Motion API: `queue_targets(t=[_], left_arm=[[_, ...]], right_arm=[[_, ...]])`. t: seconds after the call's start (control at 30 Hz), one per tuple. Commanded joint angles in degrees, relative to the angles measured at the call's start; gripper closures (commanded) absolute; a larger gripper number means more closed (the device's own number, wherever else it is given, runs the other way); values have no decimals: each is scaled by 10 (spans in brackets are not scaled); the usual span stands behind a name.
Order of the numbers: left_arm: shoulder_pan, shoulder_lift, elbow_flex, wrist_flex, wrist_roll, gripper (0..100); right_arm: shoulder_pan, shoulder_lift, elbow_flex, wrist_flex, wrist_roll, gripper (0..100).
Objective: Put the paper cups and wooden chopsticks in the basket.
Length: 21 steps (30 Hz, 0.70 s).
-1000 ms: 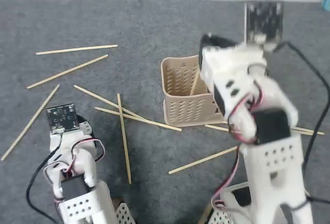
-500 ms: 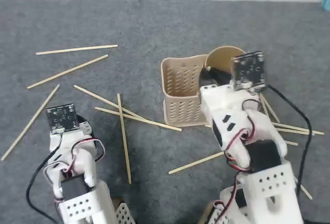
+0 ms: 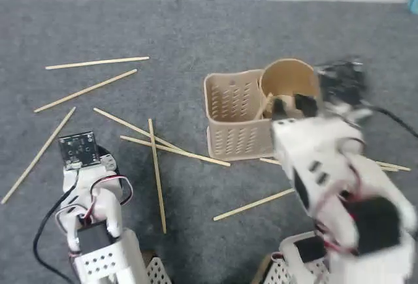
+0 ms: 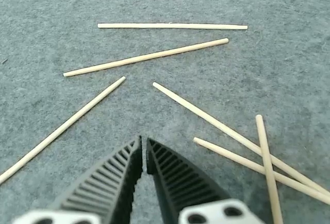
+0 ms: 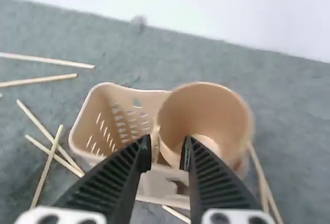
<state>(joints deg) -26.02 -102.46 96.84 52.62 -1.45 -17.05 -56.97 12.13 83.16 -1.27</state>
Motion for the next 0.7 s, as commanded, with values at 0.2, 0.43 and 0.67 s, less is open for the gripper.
queue_targets(t=[0.2, 0.43, 0.67], left_arm=[[-4, 5, -2, 4, -4, 987], [-4, 5, -2, 4, -4, 987], [-4, 5, -2, 4, -4, 987]], right_arm=[[168, 8, -124, 191, 115, 896], [333, 8, 105, 61, 226, 896], [386, 28, 299, -147, 283, 897]])
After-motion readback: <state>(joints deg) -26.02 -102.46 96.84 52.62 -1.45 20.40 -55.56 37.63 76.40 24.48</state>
